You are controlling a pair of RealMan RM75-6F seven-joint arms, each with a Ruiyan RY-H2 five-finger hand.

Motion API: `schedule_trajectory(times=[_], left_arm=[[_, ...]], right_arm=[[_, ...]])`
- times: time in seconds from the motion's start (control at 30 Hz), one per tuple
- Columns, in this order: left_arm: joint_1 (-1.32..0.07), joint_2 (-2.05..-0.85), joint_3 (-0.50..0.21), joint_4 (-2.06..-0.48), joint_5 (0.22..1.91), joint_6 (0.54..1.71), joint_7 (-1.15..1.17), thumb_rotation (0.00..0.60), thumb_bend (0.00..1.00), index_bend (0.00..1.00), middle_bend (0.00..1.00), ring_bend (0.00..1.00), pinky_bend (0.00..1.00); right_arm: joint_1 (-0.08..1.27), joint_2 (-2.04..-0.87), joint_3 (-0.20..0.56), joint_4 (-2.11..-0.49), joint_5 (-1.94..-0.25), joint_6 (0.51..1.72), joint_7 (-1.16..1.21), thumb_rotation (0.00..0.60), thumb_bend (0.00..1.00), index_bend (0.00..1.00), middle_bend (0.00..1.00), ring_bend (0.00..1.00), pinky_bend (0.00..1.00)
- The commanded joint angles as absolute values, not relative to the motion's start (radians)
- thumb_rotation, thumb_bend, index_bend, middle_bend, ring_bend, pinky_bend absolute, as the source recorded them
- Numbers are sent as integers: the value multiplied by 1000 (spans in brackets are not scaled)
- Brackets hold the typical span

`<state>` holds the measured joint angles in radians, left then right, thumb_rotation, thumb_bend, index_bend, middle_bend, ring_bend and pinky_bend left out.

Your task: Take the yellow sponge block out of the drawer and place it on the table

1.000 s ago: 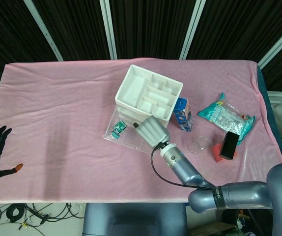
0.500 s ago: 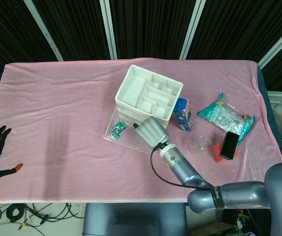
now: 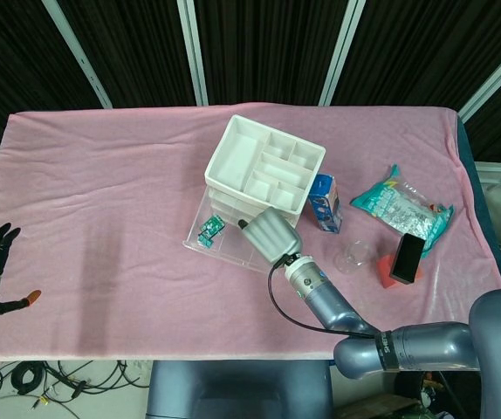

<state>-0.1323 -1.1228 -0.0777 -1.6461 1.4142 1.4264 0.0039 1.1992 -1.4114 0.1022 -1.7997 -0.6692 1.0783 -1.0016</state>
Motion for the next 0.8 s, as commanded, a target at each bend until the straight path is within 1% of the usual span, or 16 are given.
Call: schedule_trajectory(times=[0.03,0.17,0.27,0.33,0.57,0.8], left_arm=[[-132,-1123,-78,-1646,1415,1426,4,600,0,0,0,0,0],[-132,-1123,-78,-1646,1415,1426,3,600,0,0,0,0,0],[-132,-1123,-78,-1646,1415,1427,3,600,0,0,0,0,0],[-132,-1123,-78,-1646,1415,1427,3,600,0,0,0,0,0],[-133,-1123,-78,-1646,1413,1426,3,600,0,0,0,0,0],[-133,-1123,-79,-1645,1413,1427,5,600,0,0,0,0,0]], right_arm=[[1199,-1412,104,-1801,-670,1080,-999,600,264,422,978,984,902],[1199,-1413,104,-1803,-674,1081,-999,600,292,474,980,984,902],[1198,-1413,102,-1805,-675,1083,-999,600,361,558,987,989,902],[1197,-1412,101,-1806,-678,1085,-999,600,381,595,988,989,902],[1192,-1397,104,-1823,-691,1098,-998,600,382,610,988,989,900],[1185,-1336,121,-1887,-722,1119,-990,600,382,611,988,989,900]])
